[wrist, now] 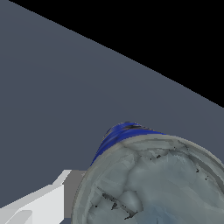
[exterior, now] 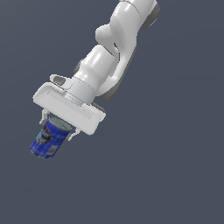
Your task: Pick up the object and move it to a goal position.
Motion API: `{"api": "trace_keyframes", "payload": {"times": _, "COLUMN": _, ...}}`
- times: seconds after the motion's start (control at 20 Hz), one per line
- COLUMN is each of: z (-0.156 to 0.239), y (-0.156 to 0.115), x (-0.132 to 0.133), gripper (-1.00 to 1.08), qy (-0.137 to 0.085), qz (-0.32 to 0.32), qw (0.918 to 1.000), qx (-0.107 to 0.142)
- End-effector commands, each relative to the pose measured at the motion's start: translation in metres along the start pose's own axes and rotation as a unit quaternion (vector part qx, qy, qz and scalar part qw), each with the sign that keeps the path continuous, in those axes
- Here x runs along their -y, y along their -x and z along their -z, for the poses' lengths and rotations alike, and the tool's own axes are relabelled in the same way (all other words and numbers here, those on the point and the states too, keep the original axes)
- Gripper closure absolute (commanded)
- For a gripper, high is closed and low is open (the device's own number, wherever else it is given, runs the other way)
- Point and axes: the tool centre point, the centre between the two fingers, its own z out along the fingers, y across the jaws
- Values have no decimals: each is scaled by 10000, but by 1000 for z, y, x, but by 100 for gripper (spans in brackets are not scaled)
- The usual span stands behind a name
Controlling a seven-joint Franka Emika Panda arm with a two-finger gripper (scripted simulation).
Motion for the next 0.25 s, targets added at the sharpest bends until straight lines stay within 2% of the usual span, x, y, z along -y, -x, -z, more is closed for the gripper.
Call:
{"api": "trace_keyframes", "payload": {"times": 0.0, "z": 2, "y": -5, "x": -5, "gripper": 108, "qy": 67, "qz": -57, "qw": 9999, "qx": -66}}
{"api": "trace_keyframes", "payload": {"times": 0.2, "z": 2, "y": -5, "x": -6, "gripper": 108, "qy": 100, "qz": -80, "qw": 9999, "qx": -85}}
